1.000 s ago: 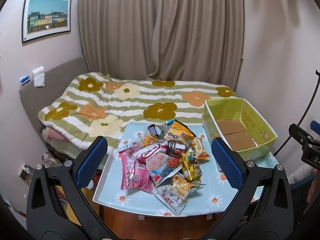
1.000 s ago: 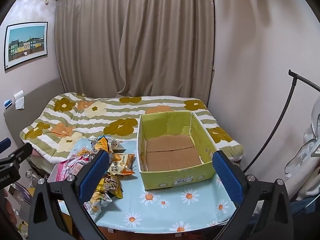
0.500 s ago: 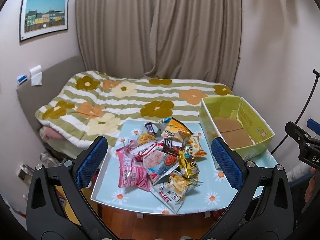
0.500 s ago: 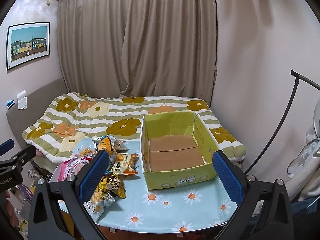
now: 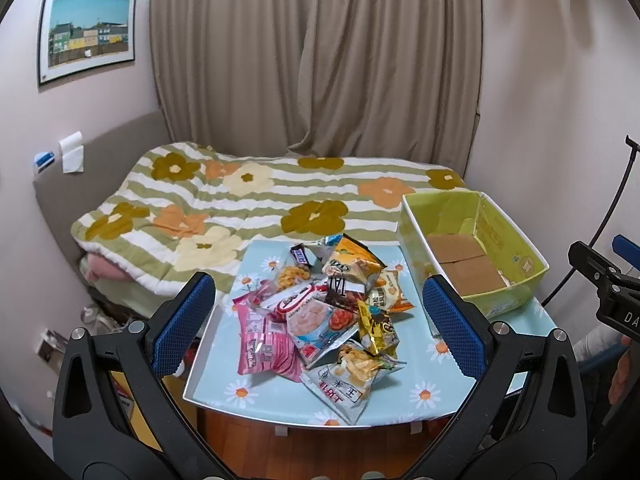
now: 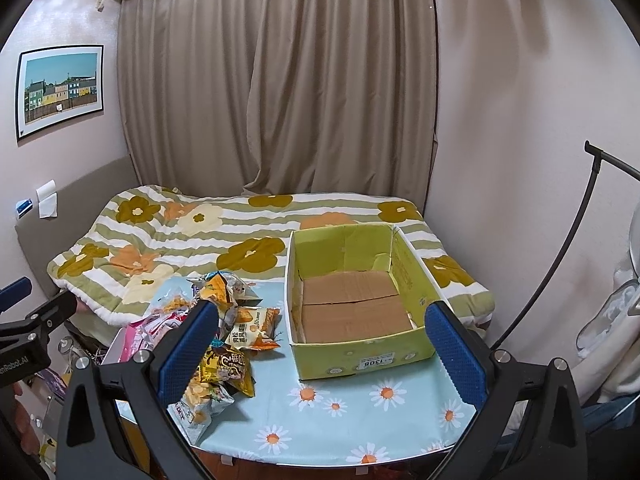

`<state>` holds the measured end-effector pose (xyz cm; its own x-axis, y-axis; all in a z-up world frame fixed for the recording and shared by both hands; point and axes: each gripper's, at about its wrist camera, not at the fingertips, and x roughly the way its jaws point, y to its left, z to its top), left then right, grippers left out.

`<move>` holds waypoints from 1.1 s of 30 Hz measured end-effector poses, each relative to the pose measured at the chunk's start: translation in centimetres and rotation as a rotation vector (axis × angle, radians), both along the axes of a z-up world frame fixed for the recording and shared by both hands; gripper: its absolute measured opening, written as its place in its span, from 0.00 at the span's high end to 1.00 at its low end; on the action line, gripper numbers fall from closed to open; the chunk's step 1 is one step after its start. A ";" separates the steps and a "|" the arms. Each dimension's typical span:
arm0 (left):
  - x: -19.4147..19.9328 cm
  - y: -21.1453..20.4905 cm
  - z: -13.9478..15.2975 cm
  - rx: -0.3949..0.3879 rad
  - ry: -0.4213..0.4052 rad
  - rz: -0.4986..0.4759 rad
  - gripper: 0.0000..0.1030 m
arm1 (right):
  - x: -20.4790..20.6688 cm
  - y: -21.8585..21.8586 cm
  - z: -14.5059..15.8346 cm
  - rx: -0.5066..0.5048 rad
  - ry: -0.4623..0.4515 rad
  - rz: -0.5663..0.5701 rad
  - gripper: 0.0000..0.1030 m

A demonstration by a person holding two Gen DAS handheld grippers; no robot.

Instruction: Organize snacks

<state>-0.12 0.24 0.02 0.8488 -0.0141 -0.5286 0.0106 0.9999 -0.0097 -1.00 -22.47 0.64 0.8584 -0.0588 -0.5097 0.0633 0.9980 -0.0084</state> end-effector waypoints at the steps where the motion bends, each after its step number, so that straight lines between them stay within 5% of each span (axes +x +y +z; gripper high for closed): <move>1: 0.0 0.1 0.0 0.001 -0.001 0.001 0.00 | 0.0 0.1 0.1 -0.001 -0.001 -0.001 0.01; 33: 0.0 0.0 0.0 0.006 0.001 0.002 0.00 | 0.0 -0.2 -0.1 0.006 0.000 0.002 0.01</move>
<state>-0.16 0.28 -0.01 0.8484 -0.0096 -0.5293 0.0089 1.0000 -0.0039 -1.04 -22.70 0.54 0.8584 -0.0542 -0.5101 0.0617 0.9981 -0.0023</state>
